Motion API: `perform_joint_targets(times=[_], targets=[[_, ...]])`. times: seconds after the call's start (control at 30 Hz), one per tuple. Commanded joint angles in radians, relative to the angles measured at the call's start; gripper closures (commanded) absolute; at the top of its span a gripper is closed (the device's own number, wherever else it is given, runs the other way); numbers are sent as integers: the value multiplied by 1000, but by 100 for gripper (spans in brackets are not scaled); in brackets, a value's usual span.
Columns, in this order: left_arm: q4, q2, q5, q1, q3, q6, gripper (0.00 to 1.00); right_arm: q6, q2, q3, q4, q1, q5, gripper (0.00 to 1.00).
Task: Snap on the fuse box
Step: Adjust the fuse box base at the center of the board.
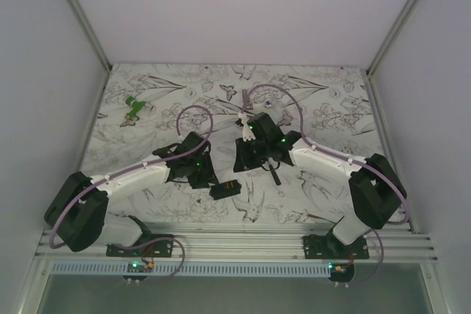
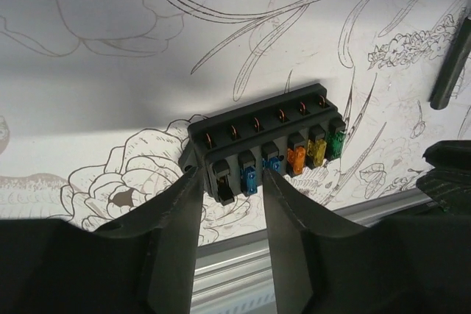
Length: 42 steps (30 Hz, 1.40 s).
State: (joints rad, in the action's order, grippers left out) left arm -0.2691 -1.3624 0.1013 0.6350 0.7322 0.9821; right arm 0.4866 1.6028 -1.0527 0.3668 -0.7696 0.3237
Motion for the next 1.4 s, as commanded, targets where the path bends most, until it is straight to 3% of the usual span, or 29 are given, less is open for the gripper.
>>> perform_joint_targets(times=[0.0,0.27,0.5,0.63,0.97,1.37], targets=[[-47,48,-26,5,11,-22,57,39,-63,54,-43,6,1,73],[-51,-3,64,3,119,-198,45,142,-86,231,-249,34,89,64],[-78,-136,157,5,226,-305,42,200,-51,293,-396,54,170,60],[-110,-149,138,7,227,-286,41,204,-43,299,-402,54,146,59],[-178,30,57,-44,52,-195,35,205,27,324,-440,60,151,63],[-141,19,72,-53,21,-184,46,230,13,363,-527,84,218,63]])
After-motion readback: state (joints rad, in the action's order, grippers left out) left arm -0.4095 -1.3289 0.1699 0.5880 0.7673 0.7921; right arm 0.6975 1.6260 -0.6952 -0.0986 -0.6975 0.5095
